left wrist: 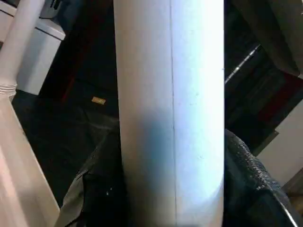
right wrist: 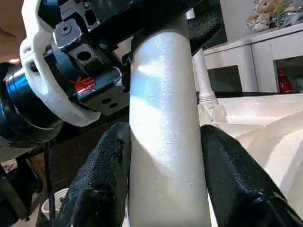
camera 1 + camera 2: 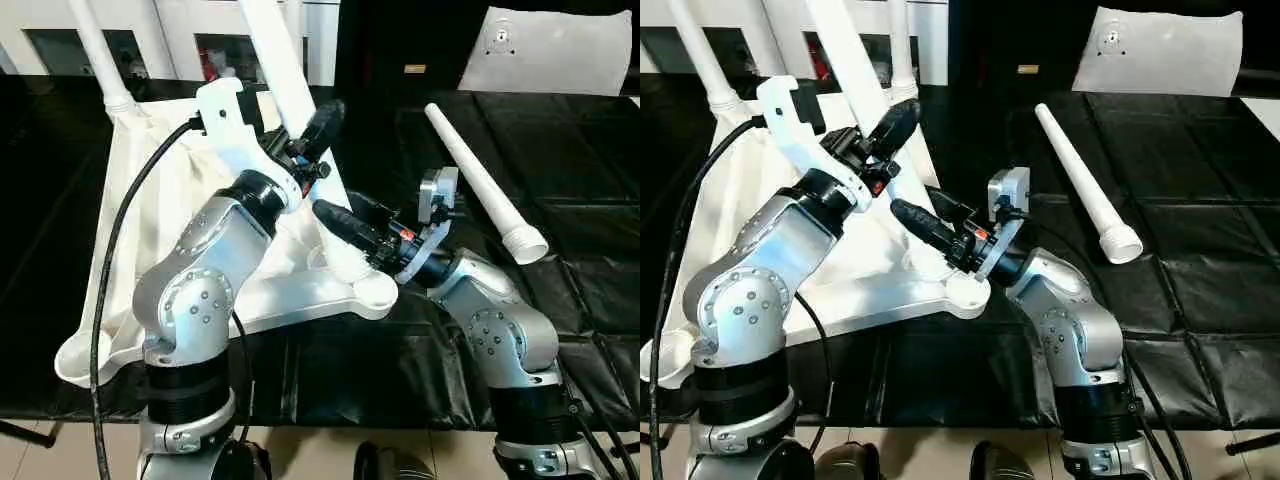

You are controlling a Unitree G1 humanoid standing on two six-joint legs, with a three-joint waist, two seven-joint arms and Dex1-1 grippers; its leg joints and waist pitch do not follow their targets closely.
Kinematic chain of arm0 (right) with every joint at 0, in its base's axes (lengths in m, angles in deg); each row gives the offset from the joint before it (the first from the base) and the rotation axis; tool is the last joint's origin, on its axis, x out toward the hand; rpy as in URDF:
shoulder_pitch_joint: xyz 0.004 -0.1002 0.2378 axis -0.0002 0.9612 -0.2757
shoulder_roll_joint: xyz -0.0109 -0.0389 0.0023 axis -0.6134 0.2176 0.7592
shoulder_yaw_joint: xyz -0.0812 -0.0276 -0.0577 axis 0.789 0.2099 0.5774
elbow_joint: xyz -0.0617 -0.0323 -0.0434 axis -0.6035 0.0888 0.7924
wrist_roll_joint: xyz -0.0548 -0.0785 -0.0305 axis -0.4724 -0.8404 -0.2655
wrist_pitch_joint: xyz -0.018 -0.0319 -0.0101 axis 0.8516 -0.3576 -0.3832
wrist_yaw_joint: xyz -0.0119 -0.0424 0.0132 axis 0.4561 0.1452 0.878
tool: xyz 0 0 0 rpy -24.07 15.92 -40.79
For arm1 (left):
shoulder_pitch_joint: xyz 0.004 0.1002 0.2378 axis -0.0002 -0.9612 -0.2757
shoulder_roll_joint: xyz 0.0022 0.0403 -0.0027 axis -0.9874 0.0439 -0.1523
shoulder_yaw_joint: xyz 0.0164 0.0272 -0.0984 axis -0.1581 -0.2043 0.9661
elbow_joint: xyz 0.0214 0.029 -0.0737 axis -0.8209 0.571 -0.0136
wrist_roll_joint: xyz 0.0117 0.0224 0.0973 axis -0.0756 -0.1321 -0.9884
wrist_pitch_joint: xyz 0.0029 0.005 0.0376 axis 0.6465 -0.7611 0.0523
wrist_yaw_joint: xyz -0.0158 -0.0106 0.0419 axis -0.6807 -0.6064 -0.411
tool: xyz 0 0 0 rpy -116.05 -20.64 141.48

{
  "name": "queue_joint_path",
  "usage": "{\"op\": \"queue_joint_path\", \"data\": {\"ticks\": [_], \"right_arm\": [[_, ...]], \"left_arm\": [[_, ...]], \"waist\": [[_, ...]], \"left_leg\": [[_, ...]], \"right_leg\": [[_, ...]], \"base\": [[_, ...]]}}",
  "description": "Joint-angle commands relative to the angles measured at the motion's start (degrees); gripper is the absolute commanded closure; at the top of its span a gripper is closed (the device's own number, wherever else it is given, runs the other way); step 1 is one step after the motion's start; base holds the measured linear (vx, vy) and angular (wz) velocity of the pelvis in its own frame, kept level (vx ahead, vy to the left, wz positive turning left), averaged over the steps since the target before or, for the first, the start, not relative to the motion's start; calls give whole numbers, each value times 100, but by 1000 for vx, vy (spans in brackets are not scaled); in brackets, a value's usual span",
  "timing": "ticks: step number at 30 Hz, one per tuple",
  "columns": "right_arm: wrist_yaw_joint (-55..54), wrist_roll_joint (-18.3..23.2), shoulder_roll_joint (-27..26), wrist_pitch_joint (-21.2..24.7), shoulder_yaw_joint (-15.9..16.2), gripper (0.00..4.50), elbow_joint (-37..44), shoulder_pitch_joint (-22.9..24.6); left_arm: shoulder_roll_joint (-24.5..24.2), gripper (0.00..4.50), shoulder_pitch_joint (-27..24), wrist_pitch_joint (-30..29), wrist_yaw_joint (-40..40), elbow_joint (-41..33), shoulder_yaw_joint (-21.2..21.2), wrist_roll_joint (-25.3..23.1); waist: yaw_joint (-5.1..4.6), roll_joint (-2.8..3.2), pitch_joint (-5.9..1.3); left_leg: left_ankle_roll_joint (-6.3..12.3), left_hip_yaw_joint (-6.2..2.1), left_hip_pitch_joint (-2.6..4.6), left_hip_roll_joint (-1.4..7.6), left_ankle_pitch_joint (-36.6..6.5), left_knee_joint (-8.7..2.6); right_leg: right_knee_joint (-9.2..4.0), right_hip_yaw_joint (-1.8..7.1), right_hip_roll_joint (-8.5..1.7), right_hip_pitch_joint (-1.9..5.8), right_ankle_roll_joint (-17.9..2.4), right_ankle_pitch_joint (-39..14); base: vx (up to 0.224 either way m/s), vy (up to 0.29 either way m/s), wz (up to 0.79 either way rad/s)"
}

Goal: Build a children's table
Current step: Pick table leg

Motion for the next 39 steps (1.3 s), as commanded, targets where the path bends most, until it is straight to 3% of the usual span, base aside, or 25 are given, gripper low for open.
{"op": "queue_joint_path", "data": {"ticks": [1, 5, 7, 13, 17, 20, 23, 24, 26, 28, 30, 33, 35, 36, 39], "right_arm": [[-87, -43, 14, -161, -32, 264, 36, 9], [-8, -49, 71, -199, 36, 264, 12, 29], [10, -48, 83, -209, 49, 264, 9, 40], [37, -59, 124, -252, 85, 265, 7, 66], [34, -57, 138, -267, 100, 265, 7, 73], [5, -129, 170, -293, 159, 265, 24, 66], [-28, -174, 183, -291, 184, 265, 34, 55], [-203, -307, 208, -252, 211, 265, 19, 3], [-162, -251, 258, -92, 228, 196, 15, -73], [-92, -101, 287, -8, 158, 196, 107, -132], [-88, -17, 296, 43, 109, 161, 157, -152], [-140, 446, 417, 504, -174, 153, 342, -371], [-179, 540, 462, 644, -239, 131, 377, -431], [-88, 832, 774, 1210, -374, 131, 382, -654], [76, 991, 1095, 1651, -413, 100, 326, -857]], "left_arm": [[-130, 262, -106, 18, -268, -53, -310, -30], [-1095, 263, -230, 287, -1489, -47, -884, -333], [-1577, 264, -243, 528, -1944, 8, -1102, -606], [-2146, 264, -230, 957, -2295, 164, -1277, -993], [-2156, 264, -243, 999, -2292, 181, -1244, -960], [-1673, 264, -206, 583, -1769, 229, -768, -504], [-1573, 264, -181, 486, -1608, 282, -643, -434], [-1401, 264, -103, 355, -1247, 471, -368, -293], [-1382, 264, 7, 329, -1065, 711, -99, -192], [-1494, 264, 75, 303, -1145, 855, -18, -173], [-1536, 265, 92, 272, -1207, 884, -12, -170], [-1655, 265, 200, 61, -1458, 962, 99, 57], [-1689, 265, 228, 5, -1519, 976, 121, 118], [-1762, 265, 339, -119, -1714, 1071, 199, 373], [-1818, 265, 472, -248, -1910, 1184, 275, 736]], "waist": [[-2, -12, -465], [-20, 15, -473], [-48, 40, -474], [-46, 58, -470], [-43, 62, -473], [-46, 41, -476], [-42, 36, -474], [-37, 23, -485], [-34, 29, -486], [-28, 12, -498], [-47, 3, -503], [-42, 22, -533], [-31, 33, -530], [-14, 1, -549], [31, -7, -547]], "left_leg": [[363, -25, 36, 105, -975, -361], [348, -48, 57, 117, -951, -382], [275, -40, 68, 129, -942, -386], [140, -30, 90, 133, -1085, -395], [107, -29, 86, 129, -1076, -391], [104, -9, 77, 117, -1062, -371], [141, -5, 72, 113, -1055, -368], [162, -9, 74, 110, -1051, -365], [161, -9, 84, 90, -1027, -356], [187, -8, 85, 92, -1022, -350], [224, -17, 64, 83, -962, -357], [277, -10, 91, 88, -749, -333], [304, -5, 99, 96, -696, -333], [312, -2, 109, 103, -631, -327], [300, 21, 109, 85, -639, -313]], "right_leg": [[-488, 211, -334, 395, -673, -1937], [-460, 220, -338, 376, -617, -1967], [-425, 234, -335, 377, -725, -1756], [-395, 253, -345, 395, -899, -1597], [-388, 255, -351, 402, -913, -1583], [-392, 255, -347, 413, -968, -1571], [-404, 250, -338, 406, -956, -1627], [-408, 246, -341, 413, -914, -1694], [-419, 235, -327, 406, -886, -1770], [-419, 235, -330, 406, -838, -1817], [-409, 228, -315, 428, -738, -1759], [-379, 236, -312, 417, -834, -1526], [-369, 235, -308, 405, -928, -1411], [-339, 238, -310, 415, -979, -1331], [-348, 241, -314, 421, -1028, -1367]], "base": [[0, 0, 0], [0, 0, 0], [0, 0, 0], [0, 0, 0], [0, 0, 0], [0, 0, 0], [0, 0, 0], [0, 0, 0], [0, 0, 0], [0, 0, 0], [0, 0, 0], [0, 0, 0], [0, 0, 0], [0, 0, 0], [0, 0, 0]]}}
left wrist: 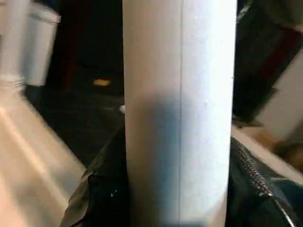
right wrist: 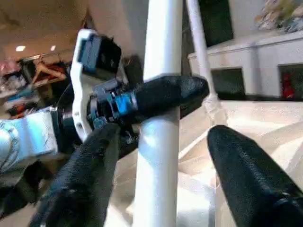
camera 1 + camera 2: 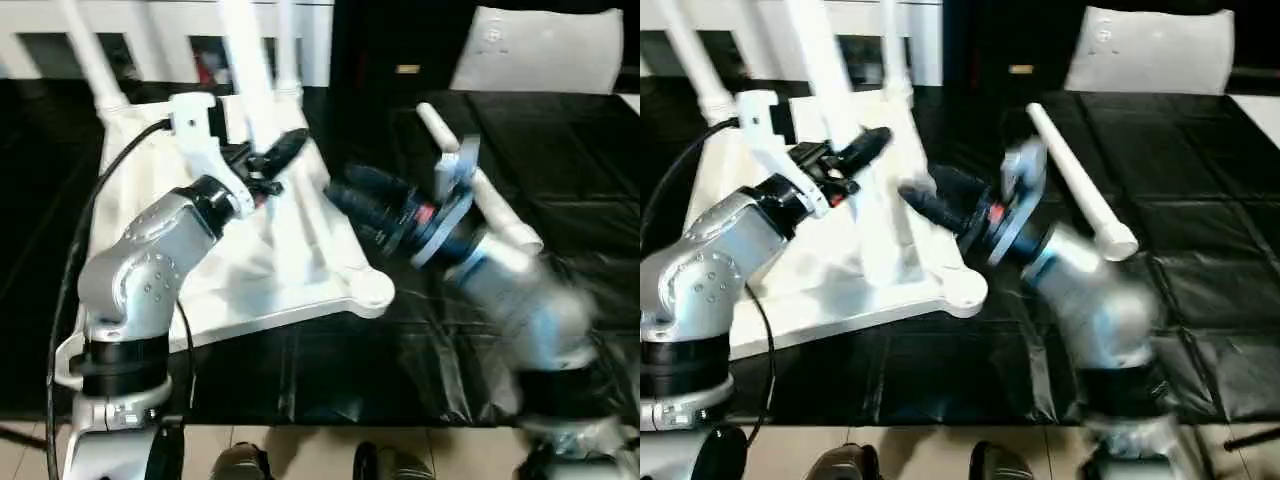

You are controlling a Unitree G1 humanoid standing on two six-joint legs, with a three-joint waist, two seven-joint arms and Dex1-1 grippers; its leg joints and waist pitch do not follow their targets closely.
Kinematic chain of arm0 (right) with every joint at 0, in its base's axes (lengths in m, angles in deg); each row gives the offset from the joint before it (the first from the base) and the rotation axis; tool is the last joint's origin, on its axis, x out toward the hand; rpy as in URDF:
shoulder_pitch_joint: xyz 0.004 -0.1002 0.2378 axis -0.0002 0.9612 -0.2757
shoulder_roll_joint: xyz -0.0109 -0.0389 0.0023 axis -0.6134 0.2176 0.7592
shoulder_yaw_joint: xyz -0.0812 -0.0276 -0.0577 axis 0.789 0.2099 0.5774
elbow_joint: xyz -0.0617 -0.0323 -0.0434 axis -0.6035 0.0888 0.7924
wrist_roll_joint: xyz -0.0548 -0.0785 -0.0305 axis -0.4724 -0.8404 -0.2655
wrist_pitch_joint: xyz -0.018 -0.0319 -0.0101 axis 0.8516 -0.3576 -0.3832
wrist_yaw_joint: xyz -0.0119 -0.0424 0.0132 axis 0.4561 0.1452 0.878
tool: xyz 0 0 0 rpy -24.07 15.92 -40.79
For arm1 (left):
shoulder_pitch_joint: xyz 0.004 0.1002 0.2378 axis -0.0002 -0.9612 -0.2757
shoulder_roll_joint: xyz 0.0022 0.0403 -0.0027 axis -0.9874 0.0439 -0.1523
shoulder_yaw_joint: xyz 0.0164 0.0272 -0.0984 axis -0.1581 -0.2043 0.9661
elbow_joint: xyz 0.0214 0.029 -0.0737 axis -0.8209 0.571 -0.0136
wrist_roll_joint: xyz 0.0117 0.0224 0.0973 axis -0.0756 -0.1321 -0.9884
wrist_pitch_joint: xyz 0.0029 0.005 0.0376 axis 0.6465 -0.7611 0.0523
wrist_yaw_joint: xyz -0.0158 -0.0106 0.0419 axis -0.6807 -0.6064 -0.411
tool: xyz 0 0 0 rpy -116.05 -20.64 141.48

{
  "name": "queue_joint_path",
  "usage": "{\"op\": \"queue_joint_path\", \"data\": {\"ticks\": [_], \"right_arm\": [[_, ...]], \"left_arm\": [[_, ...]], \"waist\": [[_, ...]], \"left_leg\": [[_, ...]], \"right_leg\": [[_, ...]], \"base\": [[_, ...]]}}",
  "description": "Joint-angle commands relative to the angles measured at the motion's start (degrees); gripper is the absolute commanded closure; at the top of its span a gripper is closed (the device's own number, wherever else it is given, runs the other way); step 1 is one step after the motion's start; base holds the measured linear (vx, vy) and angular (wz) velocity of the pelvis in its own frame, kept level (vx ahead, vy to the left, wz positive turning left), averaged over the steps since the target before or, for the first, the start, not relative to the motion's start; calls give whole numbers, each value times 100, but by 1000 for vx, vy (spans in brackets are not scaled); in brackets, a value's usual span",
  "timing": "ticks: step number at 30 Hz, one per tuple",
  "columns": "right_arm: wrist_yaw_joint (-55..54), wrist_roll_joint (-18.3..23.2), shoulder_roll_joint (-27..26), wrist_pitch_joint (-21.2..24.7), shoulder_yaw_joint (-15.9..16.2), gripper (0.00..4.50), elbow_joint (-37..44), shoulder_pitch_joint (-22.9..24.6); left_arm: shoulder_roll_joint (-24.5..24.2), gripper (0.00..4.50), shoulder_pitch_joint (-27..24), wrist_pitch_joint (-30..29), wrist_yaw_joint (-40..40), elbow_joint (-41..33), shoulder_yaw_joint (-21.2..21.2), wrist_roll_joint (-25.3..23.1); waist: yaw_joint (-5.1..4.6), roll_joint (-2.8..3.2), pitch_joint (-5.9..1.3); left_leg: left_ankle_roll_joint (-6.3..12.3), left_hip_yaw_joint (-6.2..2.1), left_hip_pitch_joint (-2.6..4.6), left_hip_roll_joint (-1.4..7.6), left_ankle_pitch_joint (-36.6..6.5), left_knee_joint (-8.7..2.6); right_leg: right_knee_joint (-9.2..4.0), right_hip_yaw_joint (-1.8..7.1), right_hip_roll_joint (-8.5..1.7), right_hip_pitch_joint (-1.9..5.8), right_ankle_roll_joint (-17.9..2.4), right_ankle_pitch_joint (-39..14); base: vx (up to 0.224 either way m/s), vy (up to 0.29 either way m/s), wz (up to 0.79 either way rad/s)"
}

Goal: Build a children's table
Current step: Pick table leg

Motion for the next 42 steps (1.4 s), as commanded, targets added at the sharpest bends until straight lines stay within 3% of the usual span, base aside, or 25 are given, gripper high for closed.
{"op": "queue_joint_path", "data": {"ticks": [1, 6, 12, 15, 17, 23, 27, 35, 42], "right_arm": [[245, 169, 230, 402, -46, 100, 55, -75], [703, 468, 656, 944, 45, 92, 88, -223], [856, 371, 970, 1183, 406, 92, 169, -322], [900, 290, 1010, 1189, 537, 92, 194, -348], [1182, 78, 1050, 945, 803, 92, 128, -348], [1744, 298, 1066, 875, 963, 92, 66, -290], [1790, 187, 1090, 778, 1082, 92, 10, -289], [2164, -194, 1230, 503, 1446, 168, -93, -267], [2178, -384, 1246, 323, 1586, 217, -203, -249]], "left_arm": [[-88, 265, 161, -153, -285, 7, 66, 388], [-191, 265, 398, -497, -1049, 65, 163, 960], [-557, 265, 506, -459, -1968, 27, -228, 950], [-612, 265, 541, -467, -2145, 16, -339, 995], [-610, 265, 619, -497, -2423, 3, -544, 1062], [-655, 265, 672, -215, -3039, -34, -1145, 722], [-649, 265, 710, -151, -3162, -37, -1275, 660], [-611, 265, 861, 18, -3368, 109, -1541, 475], [-484, 265, 926, 61, -3317, 194, -1459, 491]], "waist": [[20, -2, -542], [55, -45, -583], [72, -52, -568], [98, -56, -577], [120, -61, -575], [138, -80, -584], [136, -82, -587], [129, -99, -567], [122, -92, -559]], "left_leg": [[267, 11, 88, 71, -679, -320], [289, 18, 58, 66, -513, -296], [226, 24, 78, 69, -584, -296], [187, 22, 83, 86, -598, -297], [140, 22, 85, 95, -647, -302], [200, 17, 69, 92, -631, -296], [189, 18, 57, 95, -578, -291], [154, 14, 55, 85, -701, -281], [157, 8, 66, 85, -803, -274]], "right_leg": [[-366, 230, -328, 424, -971, -1502], [-344, 230, -338, 450, -935, -1477], [-378, 235, -340, 421, -793, -1836], [-371, 237, -348, 413, -766, -1886], [-365, 241, -352, 406, -743, -1913], [-352, 243, -355, 429, -773, -1786], [-341, 247, -360, 432, -788, -1728], [-377, 240, -357, 424, -663, -2126], [-400, 228, -353, 406, -609, -2335]], "base": [[0, 0, 0], [0, 0, 0], [0, 0, 0], [0, 0, 0], [0, 0, 0], [0, 0, 0], [0, 0, 0], [0, 0, 0], [0, 0, 0]]}}
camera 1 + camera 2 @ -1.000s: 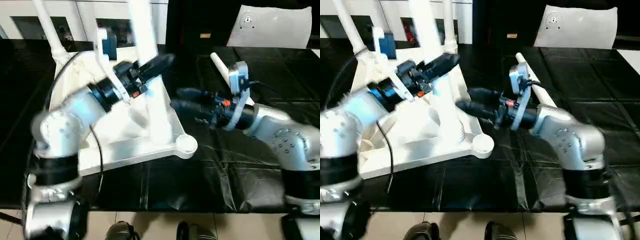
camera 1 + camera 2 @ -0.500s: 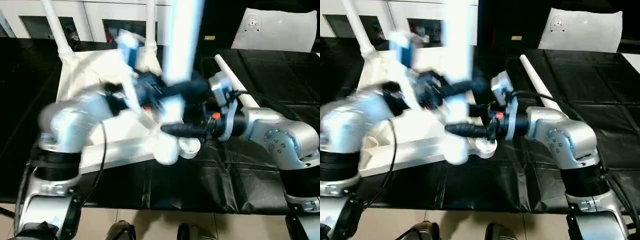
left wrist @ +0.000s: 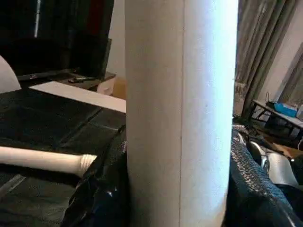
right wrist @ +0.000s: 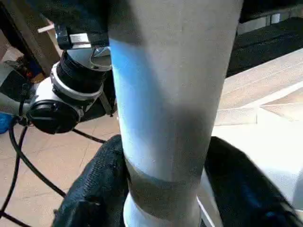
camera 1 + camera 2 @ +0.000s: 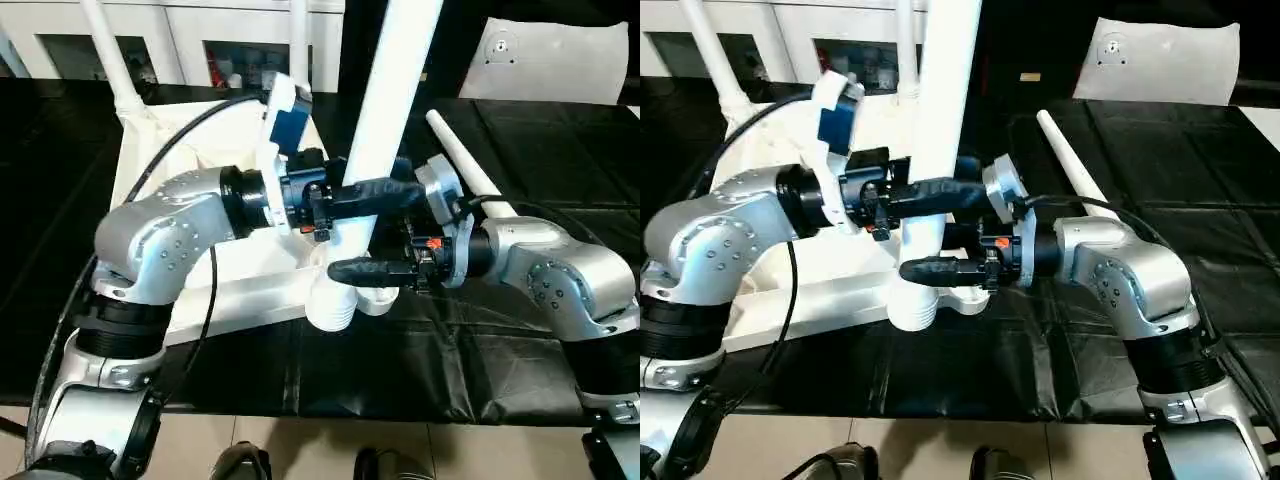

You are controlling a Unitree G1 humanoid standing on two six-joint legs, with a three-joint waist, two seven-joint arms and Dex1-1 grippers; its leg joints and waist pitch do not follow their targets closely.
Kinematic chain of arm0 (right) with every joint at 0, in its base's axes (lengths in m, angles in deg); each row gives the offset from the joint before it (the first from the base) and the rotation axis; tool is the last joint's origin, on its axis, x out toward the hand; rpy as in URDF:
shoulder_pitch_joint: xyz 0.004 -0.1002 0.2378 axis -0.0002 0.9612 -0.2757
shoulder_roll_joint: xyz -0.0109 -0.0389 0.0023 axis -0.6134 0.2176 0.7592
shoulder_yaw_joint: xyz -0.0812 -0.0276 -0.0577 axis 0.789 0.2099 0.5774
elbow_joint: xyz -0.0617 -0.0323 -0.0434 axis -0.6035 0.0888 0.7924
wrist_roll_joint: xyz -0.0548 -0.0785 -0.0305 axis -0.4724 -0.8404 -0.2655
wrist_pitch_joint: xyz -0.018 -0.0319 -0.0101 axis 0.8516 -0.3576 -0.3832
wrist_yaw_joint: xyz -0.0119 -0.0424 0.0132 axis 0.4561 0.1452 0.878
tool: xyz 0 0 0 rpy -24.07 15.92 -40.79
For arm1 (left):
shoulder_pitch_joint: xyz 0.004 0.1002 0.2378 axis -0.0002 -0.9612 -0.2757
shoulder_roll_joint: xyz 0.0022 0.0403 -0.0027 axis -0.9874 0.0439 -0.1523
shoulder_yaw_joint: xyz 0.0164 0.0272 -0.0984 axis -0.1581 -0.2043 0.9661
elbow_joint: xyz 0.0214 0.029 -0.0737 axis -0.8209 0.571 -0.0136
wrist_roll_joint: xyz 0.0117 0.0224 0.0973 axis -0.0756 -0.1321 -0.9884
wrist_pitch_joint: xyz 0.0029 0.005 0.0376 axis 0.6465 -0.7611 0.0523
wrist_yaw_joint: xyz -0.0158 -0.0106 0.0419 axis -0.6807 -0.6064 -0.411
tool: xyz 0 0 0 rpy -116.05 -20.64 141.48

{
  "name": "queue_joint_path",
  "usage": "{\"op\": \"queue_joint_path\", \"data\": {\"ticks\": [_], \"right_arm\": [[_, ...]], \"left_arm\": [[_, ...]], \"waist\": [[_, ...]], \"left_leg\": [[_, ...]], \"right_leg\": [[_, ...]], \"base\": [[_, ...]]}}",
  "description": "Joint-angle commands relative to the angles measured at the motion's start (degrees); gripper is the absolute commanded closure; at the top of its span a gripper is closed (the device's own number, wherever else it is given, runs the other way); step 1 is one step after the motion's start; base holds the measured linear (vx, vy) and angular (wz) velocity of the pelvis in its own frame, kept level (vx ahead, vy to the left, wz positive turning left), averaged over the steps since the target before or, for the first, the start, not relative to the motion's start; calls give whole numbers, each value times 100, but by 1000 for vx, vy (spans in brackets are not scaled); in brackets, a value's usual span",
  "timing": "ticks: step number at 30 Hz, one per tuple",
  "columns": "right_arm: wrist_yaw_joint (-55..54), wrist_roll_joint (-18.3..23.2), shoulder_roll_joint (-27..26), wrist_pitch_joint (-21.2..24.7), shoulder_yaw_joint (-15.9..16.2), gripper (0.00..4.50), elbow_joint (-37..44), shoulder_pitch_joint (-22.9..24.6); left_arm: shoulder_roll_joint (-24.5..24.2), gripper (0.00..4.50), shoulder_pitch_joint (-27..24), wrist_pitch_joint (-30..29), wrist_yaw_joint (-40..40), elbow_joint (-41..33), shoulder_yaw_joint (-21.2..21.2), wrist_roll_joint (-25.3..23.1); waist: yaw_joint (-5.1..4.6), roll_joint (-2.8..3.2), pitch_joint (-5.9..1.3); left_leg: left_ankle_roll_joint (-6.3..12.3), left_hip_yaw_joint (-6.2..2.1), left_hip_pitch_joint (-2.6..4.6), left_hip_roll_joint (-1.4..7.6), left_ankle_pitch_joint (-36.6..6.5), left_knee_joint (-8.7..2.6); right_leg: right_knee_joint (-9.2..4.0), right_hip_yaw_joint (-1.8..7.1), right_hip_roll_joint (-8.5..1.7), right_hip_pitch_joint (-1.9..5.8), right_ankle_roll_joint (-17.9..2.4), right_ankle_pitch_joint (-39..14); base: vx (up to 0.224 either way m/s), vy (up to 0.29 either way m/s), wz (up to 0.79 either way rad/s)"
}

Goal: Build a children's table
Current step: Pick table leg

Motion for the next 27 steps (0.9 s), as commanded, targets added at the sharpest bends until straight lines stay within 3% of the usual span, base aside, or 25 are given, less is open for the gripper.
{"op": "queue_joint_path", "data": {"ticks": [1, 5, 7, 10, 12, 17, 20, 25, 27], "right_arm": [[-17, -179, -61, -42, 248, 218, 47, 40], [-162, -131, -191, -33, 103, 218, -19, 30], [-195, 83, -261, 55, -107, 183, -28, 28], [-147, 462, -292, 246, -365, 177, 52, 64], [-74, 663, -266, 320, -488, 148, 135, 130], [-23, 641, -229, 340, -453, 98, 219, 216], [-103, 416, -248, 274, -311, 95, 189, 210], [-126, 429, -246, 218, -271, 95, 136, 135], [-84, 422, -239, 194, -255, 123, 115, 108]], "left_arm": [[204, 265, 276, 61, 111, -51, 29, 93], [347, 265, 314, 21, 260, 58, 249, 245], [365, 265, 302, 19, 292, 90, 343, 292], [375, 265, 270, -12, 312, 98, 447, 393], [386, 265, 243, -47, 304, 98, 516, 464], [422, 265, 238, -83, 297, 99, 568, 500], [396, 265, 266, -118, 176, 61, 445, 480], [341, 265, 275, -128, 134, 33, 314, 456], [330, 265, 270, -132, 120, 21, 273, 422]], "waist": [[2, -73, -554], [9, -82, -562], [9, -74, -569], [17, -74, -576], [26, -74, -568], [12, -71, -552], [16, -67, -546], [18, -65, -557], [19, -65, -562]], "left_leg": [[162, 6, 59, 83, -812, -334], [184, 7, 47, 68, -775, -324], [195, 5, 48, 72, -743, -323], [239, 9, 50, 75, -716, -321], [263, 8, 44, 75, -730, -322], [214, 8, 46, 67, -797, -325], [193, 2, 58, 70, -812, -330], [186, -1, 59, 76, -786, -330], [193, -1, 53, 77, -759, -329]], "right_leg": [[-461, 221, -341, 407, -644, -2289], [-455, 215, -338, 418, -679, -2226], [-446, 216, -335, 416, -690, -2167], [-441, 210, -334, 423, -799, -2028], [-433, 213, -339, 429, -811, -1990], [-466, 203, -330, 421, -711, -2215], [-483, 203, -337, 407, -632, -2383], [-469, 207, -336, 405, -632, -2308], [-457, 210, -337, 412, -664, -2216]], "base": [[0, 0, 0], [0, 0, 0], [0, 0, 0], [0, 0, 0], [0, 0, 0], [0, 0, 0], [0, 0, 0], [0, 0, 0], [0, 0, 0]]}}
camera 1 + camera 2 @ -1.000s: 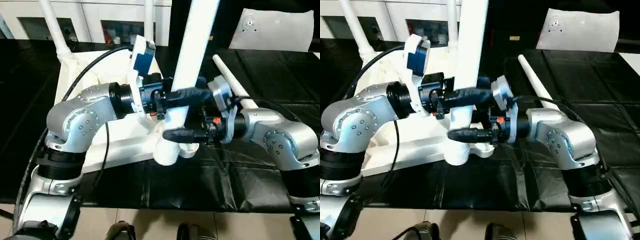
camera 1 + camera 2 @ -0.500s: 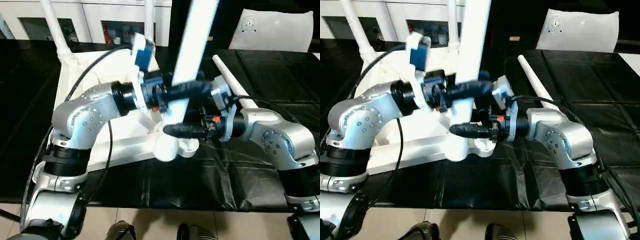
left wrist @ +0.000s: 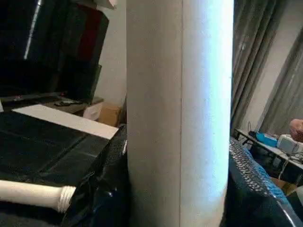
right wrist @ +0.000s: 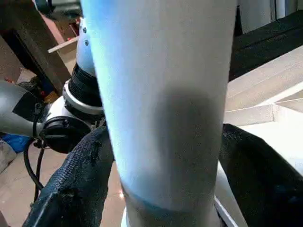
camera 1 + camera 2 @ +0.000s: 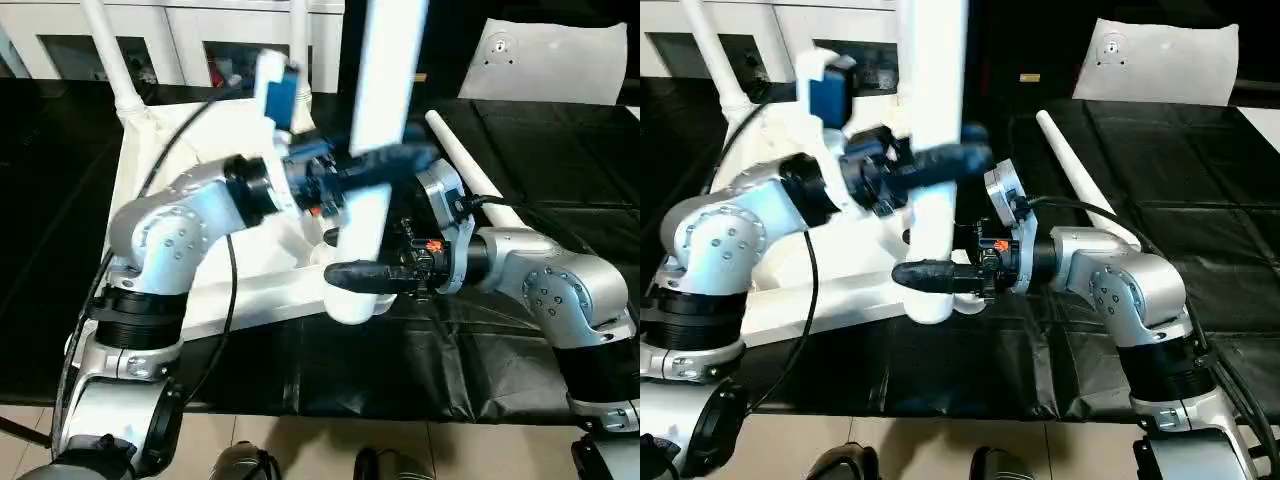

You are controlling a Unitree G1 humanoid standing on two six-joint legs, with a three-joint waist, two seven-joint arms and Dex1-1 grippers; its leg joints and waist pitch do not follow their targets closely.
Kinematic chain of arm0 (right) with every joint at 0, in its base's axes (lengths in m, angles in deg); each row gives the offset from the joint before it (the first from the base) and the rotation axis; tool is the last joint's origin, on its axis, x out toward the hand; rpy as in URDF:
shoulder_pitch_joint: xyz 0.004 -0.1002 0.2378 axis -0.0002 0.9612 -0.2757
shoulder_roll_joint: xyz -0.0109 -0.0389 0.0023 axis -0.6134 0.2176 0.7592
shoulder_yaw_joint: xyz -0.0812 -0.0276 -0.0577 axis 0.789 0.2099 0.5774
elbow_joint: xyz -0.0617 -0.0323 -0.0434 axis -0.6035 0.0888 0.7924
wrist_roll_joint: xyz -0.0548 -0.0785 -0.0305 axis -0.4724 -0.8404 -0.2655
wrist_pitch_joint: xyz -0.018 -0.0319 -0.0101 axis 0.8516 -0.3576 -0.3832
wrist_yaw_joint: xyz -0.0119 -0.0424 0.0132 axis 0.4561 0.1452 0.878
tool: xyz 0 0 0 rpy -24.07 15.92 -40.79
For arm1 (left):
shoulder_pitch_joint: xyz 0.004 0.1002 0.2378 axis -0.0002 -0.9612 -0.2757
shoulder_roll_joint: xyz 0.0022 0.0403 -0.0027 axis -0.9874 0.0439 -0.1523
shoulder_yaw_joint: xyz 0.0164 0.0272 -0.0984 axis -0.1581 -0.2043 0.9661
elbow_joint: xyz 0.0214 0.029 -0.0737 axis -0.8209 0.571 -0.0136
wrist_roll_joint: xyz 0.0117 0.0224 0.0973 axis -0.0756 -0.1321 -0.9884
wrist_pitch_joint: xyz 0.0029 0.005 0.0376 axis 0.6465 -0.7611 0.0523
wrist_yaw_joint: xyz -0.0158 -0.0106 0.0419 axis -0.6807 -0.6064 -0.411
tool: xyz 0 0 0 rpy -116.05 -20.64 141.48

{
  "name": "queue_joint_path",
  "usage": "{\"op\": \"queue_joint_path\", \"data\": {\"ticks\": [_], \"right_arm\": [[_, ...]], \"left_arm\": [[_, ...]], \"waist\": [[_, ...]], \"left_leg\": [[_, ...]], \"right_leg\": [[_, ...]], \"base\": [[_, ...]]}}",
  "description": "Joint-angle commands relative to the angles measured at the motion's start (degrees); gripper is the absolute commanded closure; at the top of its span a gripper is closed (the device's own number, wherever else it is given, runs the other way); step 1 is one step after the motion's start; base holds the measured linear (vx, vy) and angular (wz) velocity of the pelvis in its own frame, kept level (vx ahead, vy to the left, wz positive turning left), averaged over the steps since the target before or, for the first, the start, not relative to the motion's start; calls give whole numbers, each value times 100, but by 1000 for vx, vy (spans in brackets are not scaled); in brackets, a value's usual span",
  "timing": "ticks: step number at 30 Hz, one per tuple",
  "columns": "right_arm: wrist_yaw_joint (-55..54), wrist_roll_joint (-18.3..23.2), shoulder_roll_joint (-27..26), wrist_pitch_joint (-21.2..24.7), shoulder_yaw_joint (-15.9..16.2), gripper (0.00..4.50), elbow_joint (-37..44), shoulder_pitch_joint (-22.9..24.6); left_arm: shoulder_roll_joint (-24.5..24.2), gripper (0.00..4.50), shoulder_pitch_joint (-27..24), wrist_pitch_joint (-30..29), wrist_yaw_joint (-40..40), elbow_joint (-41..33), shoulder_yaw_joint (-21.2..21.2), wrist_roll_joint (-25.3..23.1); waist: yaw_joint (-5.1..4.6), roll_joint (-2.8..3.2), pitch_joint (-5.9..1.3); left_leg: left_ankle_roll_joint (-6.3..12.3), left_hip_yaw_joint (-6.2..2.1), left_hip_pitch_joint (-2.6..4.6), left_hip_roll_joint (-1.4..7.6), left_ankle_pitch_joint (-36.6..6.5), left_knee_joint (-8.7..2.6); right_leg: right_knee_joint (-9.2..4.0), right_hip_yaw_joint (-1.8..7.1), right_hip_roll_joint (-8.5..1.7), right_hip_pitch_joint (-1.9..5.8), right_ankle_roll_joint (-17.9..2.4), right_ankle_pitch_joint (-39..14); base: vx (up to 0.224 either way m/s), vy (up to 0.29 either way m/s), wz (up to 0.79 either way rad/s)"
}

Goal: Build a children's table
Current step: Pick table leg

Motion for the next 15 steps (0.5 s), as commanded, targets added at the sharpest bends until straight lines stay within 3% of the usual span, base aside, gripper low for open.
{"op": "queue_joint_path", "data": {"ticks": [1, 6, 15], "right_arm": [[17, -39, 38, -98, 55, 130, 22, -87], [43, -138, 52, -130, 124, 174, 2, -85], [-68, -259, 77, -45, 216, 247, -5, 9]], "left_arm": [[-48, 265, 91, -31, -47, -183, -66, -63], [-20, 265, 86, -43, -6, -186, -60, -81], [20, 266, 133, -13, 123, -95, -17, -73]], "waist": [[14, -66, -567], [8, -70, -558], [5, -71, -547]], "left_leg": [[197, 5, 49, 74, -735, -329], [195, 5, 48, 76, -739, -333], [177, 4, 53, 73, -797, -334]], "right_leg": [[-461, 215, -338, 419, -686, -2152], [-451, 213, -334, 420, -730, -2111], [-477, 213, -339, 414, -622, -2320]], "base": [[0, 0, 0], [0, 0, 0], [0, 0, 0]]}}
